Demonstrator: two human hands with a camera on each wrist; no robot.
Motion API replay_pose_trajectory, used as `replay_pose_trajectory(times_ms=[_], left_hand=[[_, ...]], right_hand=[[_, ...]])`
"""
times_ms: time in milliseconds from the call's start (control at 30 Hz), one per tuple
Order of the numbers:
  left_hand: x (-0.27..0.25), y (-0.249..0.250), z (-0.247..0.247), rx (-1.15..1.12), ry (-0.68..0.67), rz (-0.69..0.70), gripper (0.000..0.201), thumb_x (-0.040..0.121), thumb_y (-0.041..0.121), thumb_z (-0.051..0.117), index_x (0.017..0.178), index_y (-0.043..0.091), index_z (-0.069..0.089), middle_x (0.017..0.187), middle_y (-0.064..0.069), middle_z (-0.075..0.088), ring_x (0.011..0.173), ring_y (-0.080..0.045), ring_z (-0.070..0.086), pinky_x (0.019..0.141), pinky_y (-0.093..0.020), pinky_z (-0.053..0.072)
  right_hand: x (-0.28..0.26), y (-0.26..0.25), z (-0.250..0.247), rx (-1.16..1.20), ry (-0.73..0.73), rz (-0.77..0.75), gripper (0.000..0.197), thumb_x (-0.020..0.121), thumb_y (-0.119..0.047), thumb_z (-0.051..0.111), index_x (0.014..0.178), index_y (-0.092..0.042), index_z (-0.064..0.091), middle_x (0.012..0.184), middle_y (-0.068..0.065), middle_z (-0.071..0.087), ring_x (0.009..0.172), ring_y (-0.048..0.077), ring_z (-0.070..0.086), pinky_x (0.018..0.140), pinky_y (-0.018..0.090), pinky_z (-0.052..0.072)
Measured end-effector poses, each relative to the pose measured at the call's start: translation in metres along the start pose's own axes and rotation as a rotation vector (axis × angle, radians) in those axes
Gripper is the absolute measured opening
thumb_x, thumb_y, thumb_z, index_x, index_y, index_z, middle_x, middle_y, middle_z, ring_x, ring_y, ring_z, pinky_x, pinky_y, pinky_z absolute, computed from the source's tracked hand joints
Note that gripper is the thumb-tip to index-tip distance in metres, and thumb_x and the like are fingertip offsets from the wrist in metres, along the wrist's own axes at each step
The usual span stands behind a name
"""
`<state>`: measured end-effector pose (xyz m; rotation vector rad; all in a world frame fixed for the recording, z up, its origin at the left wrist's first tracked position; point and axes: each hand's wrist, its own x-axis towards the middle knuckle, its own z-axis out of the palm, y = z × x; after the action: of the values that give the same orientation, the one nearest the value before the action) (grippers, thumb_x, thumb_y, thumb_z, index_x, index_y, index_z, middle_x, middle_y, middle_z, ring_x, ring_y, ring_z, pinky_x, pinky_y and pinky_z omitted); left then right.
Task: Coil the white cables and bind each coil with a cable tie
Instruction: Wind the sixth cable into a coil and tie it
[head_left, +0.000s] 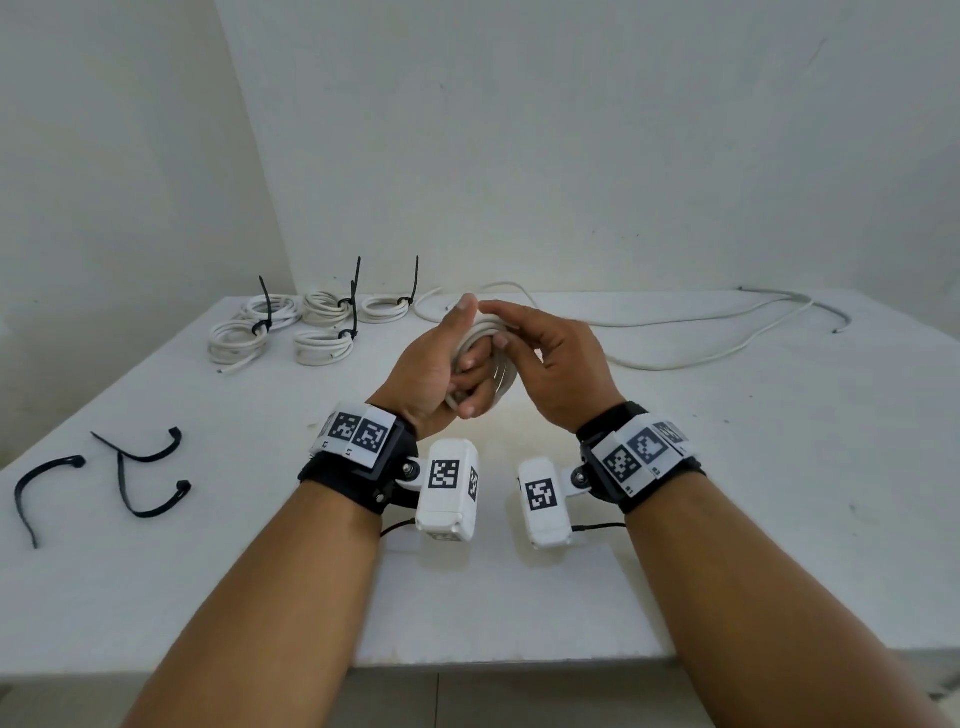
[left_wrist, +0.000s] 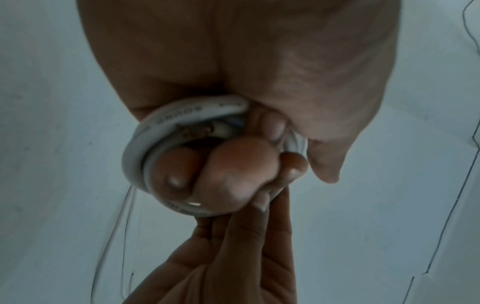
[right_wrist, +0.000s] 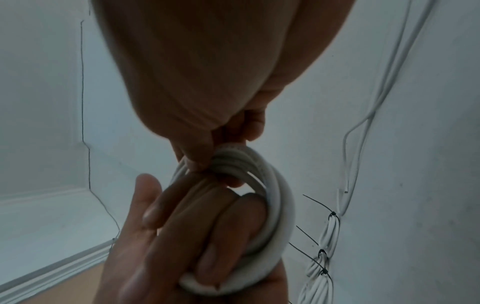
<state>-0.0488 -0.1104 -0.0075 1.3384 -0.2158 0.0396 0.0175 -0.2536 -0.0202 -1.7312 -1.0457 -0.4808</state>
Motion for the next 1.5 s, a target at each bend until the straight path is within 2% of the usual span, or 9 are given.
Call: replay_pose_trajectory(times_ms=[167,433,567,733,900,1067,1200,1367,1500], left_hand=[[-0.002,0.004,-0.002,0.05,0.063,-0.016,0.063,0.09,0.064,0.035,0.049,0.017,0.034,0.034,0.003,0.024,0.027,-0.018,0.038,0.045,-0.026,0.029],[-0.001,0.009,-0.014,-0.016,0.004,-0.134,0.062,0.089,0.061,0.041,0.044,0.019,0.035,0.031,0.003,0.022,0.031,-0.02,0.052,0.043,-0.022,0.035],[0.003,0.011,-0.011,0.061,0.094,-0.145,0.067,0.091,0.066,0.039,0.045,0.017,0.031,0.033,0.001,0.021,0.029,-0.02,0.045,0.043,-0.023,0.034],[0.005,0.013,-0.002,0.167,0.282,-0.121,0.066,0.09,0.068,0.043,0.05,0.017,0.033,0.041,0.0,0.026,0.031,-0.018,0.032,0.043,-0.023,0.025],[0.011,0.009,-0.005,0.237,0.542,-0.019,0.058,0.09,0.061,0.053,0.053,0.016,0.046,0.056,-0.006,0.037,0.039,-0.018,0.03,0.045,-0.023,0.025],[0.014,0.002,-0.011,0.382,0.677,0.048,0.058,0.091,0.059,0.053,0.056,0.012,0.055,0.046,-0.006,0.045,0.041,-0.021,0.041,0.049,-0.027,0.032],[0.016,-0.003,-0.003,0.218,0.685,0.075,0.052,0.096,0.049,0.052,0.057,0.015,0.053,0.045,-0.001,0.044,0.039,-0.02,0.042,0.047,-0.026,0.032],[0.018,-0.005,0.004,0.085,0.675,0.052,0.052,0.098,0.045,0.051,0.057,0.014,0.05,0.047,-0.002,0.04,0.042,-0.02,0.037,0.048,-0.027,0.03],[0.016,0.001,0.001,-0.006,0.516,-0.003,0.052,0.099,0.045,0.05,0.059,0.013,0.051,0.044,0.0,0.033,0.035,-0.014,0.03,0.044,-0.023,0.029]], right_hand=[[-0.001,-0.001,0.004,-0.039,0.057,-0.051,0.032,0.092,-0.011,0.061,0.122,-0.019,0.069,0.091,-0.008,0.074,0.082,0.008,0.068,0.077,0.017,0.051],[-0.001,-0.004,0.014,-0.058,0.124,-0.021,0.03,0.09,-0.02,0.06,0.117,-0.014,0.072,0.095,-0.002,0.076,0.081,0.013,0.071,0.077,0.025,0.055],[-0.001,-0.004,0.018,-0.042,0.137,0.04,0.029,0.091,-0.017,0.061,0.117,-0.014,0.072,0.093,0.0,0.076,0.08,0.015,0.07,0.077,0.025,0.055],[-0.001,-0.004,0.02,-0.083,0.152,0.065,0.028,0.092,-0.011,0.062,0.119,-0.014,0.071,0.09,0.0,0.076,0.077,0.012,0.067,0.074,0.012,0.05],[-0.001,-0.005,0.021,-0.096,0.132,0.075,0.029,0.091,-0.008,0.064,0.119,-0.012,0.071,0.09,-0.001,0.076,0.078,-0.005,0.061,0.074,0.002,0.044],[-0.002,-0.003,0.025,-0.057,0.085,0.146,0.03,0.092,-0.014,0.062,0.122,-0.017,0.068,0.095,-0.004,0.075,0.082,0.007,0.068,0.081,0.023,0.055],[-0.002,-0.008,0.024,0.098,0.039,0.245,0.026,0.098,-0.016,0.053,0.122,-0.017,0.063,0.092,-0.007,0.073,0.079,0.004,0.068,0.077,0.022,0.053],[-0.002,-0.018,0.026,0.427,-0.003,0.359,0.022,0.103,-0.016,0.043,0.114,-0.008,0.06,0.068,-0.003,0.057,0.062,0.012,0.051,0.063,0.026,0.045],[0.002,-0.022,0.022,0.578,0.039,0.398,0.025,0.105,-0.014,0.041,0.114,0.0,0.06,0.06,-0.004,0.05,0.049,0.008,0.045,0.057,0.025,0.044]])
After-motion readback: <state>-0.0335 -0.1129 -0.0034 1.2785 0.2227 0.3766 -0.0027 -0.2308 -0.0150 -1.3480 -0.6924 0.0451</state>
